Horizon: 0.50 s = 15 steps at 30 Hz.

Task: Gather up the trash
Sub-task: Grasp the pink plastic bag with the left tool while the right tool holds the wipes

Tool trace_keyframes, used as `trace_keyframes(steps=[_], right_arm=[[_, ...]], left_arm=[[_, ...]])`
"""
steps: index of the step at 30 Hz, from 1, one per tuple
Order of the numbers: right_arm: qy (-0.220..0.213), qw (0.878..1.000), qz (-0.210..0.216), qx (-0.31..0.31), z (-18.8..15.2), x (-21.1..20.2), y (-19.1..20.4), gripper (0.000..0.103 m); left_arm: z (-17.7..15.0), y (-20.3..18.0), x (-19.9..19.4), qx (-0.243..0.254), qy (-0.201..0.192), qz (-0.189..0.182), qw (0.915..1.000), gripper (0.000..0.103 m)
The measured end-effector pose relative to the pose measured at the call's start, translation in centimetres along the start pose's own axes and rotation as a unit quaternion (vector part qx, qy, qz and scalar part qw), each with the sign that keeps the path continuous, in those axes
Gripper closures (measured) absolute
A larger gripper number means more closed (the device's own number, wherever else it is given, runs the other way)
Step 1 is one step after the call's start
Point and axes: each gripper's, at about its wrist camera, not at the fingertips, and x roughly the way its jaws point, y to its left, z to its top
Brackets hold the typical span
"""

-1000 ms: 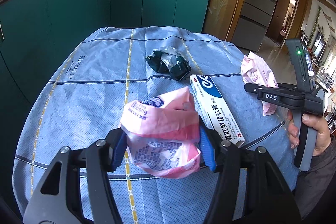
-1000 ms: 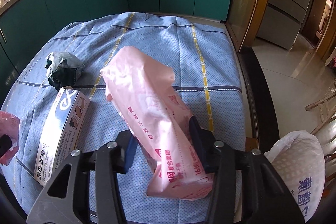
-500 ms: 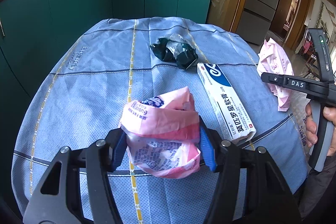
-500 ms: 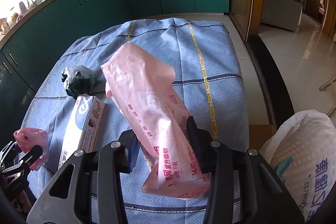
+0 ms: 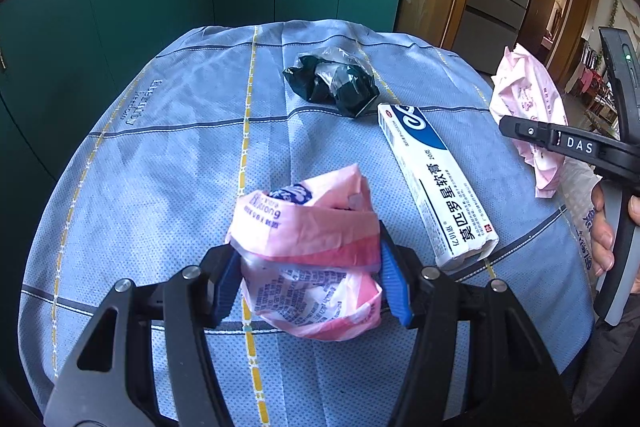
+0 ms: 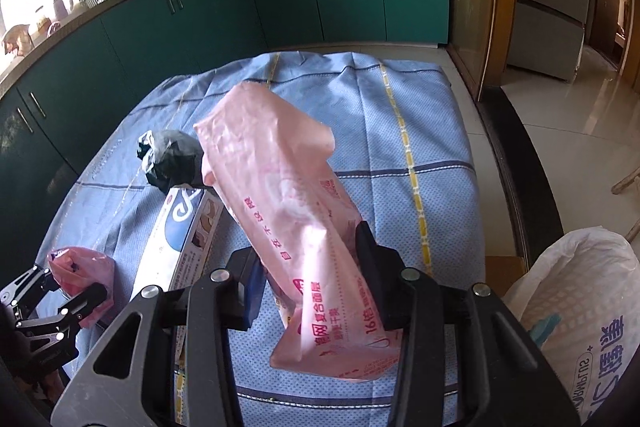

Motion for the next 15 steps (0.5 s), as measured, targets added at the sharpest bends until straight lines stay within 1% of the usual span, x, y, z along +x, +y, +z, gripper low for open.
trace_keyframes(steps=[6, 15], right_arm=[[0.009, 1.0, -0.003, -0.016, -0.23, 0.46, 0.78, 0.061], [0.015, 1.0, -0.004, -0.021, -0.39, 0.76, 0.98, 0.06]], left_arm=[[-0.11, -0.02, -0.02, 0.002, 0.001, 0.002, 1.0, 0.042], [-0.12, 0.18, 0.47, 0.0, 0.007, 0.003, 1.0, 0.042]])
